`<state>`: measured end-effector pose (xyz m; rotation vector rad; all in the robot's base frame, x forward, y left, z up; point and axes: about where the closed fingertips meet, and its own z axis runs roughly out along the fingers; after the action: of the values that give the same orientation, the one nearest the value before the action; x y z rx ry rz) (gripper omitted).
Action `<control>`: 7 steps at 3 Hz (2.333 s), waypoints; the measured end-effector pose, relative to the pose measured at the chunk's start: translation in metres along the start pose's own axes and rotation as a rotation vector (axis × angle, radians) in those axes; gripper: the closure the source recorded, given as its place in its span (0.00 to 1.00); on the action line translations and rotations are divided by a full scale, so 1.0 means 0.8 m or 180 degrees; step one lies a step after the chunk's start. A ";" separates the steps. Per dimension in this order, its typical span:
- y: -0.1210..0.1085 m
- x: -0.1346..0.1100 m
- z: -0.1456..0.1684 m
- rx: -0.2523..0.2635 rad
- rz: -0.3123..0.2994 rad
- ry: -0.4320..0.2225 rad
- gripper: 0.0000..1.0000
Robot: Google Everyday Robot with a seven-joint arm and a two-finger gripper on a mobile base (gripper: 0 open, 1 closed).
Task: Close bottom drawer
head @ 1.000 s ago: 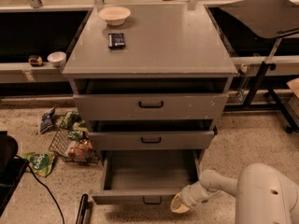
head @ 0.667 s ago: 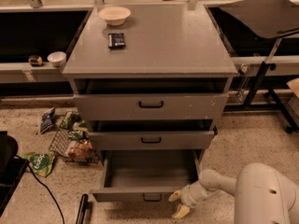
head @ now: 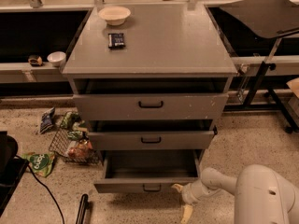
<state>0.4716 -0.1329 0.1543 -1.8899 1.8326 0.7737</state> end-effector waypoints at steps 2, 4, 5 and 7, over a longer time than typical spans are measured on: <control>-0.020 0.015 -0.041 0.0186 -0.0099 -0.0159 0.34; -0.021 0.015 -0.042 0.0189 -0.0113 -0.0161 0.80; -0.032 0.013 -0.039 0.0292 -0.0189 -0.0096 1.00; -0.079 0.014 -0.032 0.0546 -0.0393 0.0027 1.00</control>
Offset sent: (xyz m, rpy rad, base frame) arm 0.0376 -0.0515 0.0346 0.0903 -0.1276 -0.0218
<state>0.5369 -0.1539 0.1611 -1.8768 1.7098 0.5496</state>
